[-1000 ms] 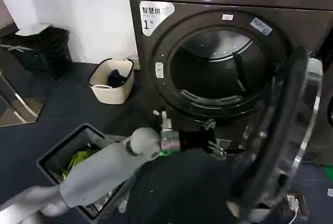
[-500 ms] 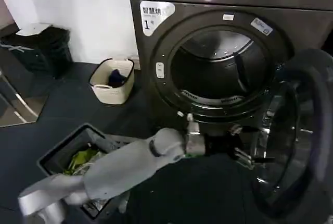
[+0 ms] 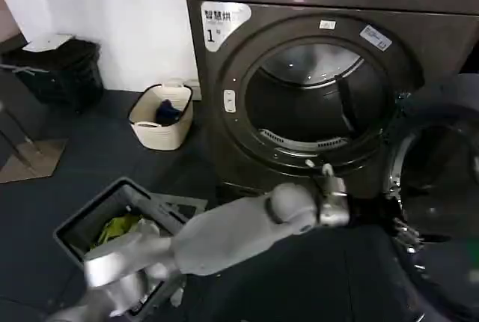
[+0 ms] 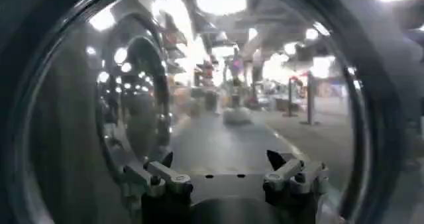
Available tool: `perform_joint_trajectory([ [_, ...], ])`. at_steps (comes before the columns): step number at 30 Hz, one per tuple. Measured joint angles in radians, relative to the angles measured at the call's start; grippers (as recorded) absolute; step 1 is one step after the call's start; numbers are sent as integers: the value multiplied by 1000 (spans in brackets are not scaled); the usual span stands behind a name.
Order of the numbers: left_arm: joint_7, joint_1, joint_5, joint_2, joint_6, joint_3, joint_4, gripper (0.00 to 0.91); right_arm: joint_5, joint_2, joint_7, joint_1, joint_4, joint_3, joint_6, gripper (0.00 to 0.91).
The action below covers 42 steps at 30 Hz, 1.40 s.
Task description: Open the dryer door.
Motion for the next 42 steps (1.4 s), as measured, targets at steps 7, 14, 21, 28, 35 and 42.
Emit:
perform_joint_trajectory([
  [7, -18, -17, 30, -59, -29, 7, 99, 907, 13, 11, -11, -24, 4, 47, 8, 907],
  [14, -64, -27, 87, -58, -88, 11, 182, 907, 33, 12, -14, -32, 12, 56, 9, 907],
  [21, -76, -25, 88, -58, -116, 7, 206, 907, 32, 5, -16, -31, 13, 54, 10, 907],
  [28, -109, -9, 34, -58, -177, 8, 156, 907, 27, -11, -18, -22, 8, 46, 10, 907],
  [35, -158, 10, -12, -58, -335, 27, 95, 907, 25, -32, -20, -13, 4, 41, 9, 907],
  [42, -182, 29, -13, 45, -360, 34, 8, 907, 19, -50, -24, -13, -1, 50, 10, 907],
])
